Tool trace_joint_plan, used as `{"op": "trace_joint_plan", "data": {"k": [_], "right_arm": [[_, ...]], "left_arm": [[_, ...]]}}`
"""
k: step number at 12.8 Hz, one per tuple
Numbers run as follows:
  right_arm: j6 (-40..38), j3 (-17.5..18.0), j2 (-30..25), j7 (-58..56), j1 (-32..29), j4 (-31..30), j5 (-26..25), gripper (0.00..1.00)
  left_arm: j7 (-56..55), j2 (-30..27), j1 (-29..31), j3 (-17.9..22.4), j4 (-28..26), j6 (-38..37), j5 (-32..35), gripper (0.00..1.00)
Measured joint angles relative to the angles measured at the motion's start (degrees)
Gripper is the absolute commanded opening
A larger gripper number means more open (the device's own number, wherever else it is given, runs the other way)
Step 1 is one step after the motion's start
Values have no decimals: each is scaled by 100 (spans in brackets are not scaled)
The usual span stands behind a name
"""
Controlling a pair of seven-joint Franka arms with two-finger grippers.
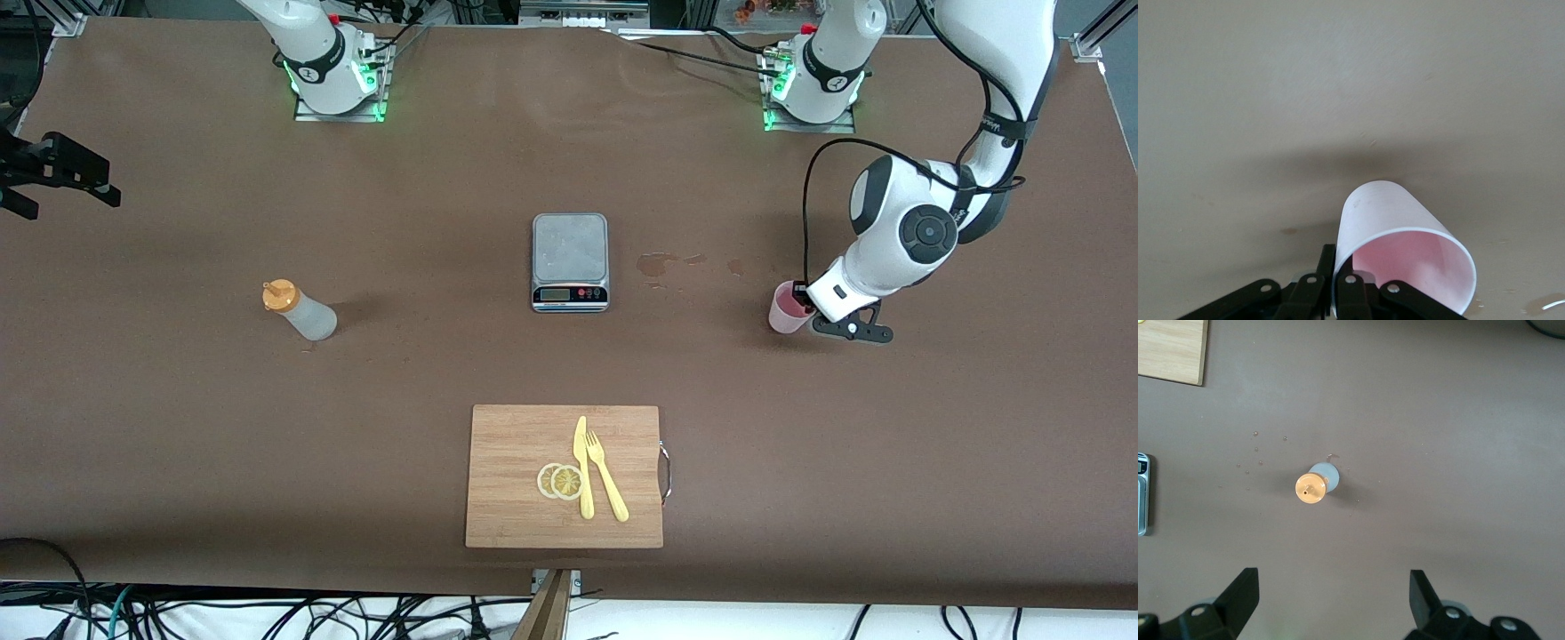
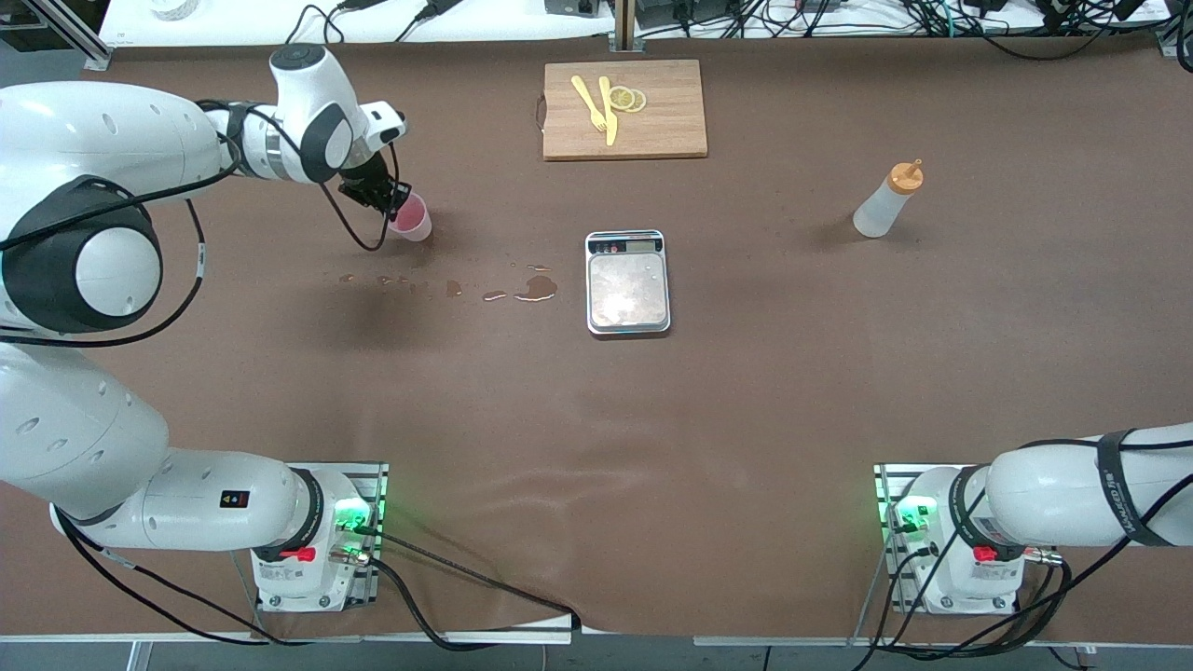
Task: Add sauce to pink cup with both arms
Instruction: 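Lift the pink cup with the left gripper and place it on the scale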
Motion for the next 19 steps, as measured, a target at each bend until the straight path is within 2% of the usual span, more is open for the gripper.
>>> {"op": "trace_joint_plan", "data": {"k": [4,7,10,13,16,19], "right_arm": [[0,0,0,0,0,0,0,100],[2,-1,0,0,-1,0,0,100],[2,0,0,0,1,0,0,100],[2,4,0,0,3,0,0,100],[3,27,0,0,12,0,0,100],[2,30,0,0,13,0,0,100]], "left_arm": [[-362,-15,-14,-582,1112,-1454,-9,0],[-1761,-2,-386,-1192,1416,-1720,-18,0],[-3355,146,-1395,-1277,1614,-1719,-38,0],[-4638,668,-2139,-1277,2052,-1709,-129,0],[-4925,1308,-2532,-1270,2502,-1592,-131,0],[-4930,1677,-2629,-1266,2664,-1352,-131,0]]}}
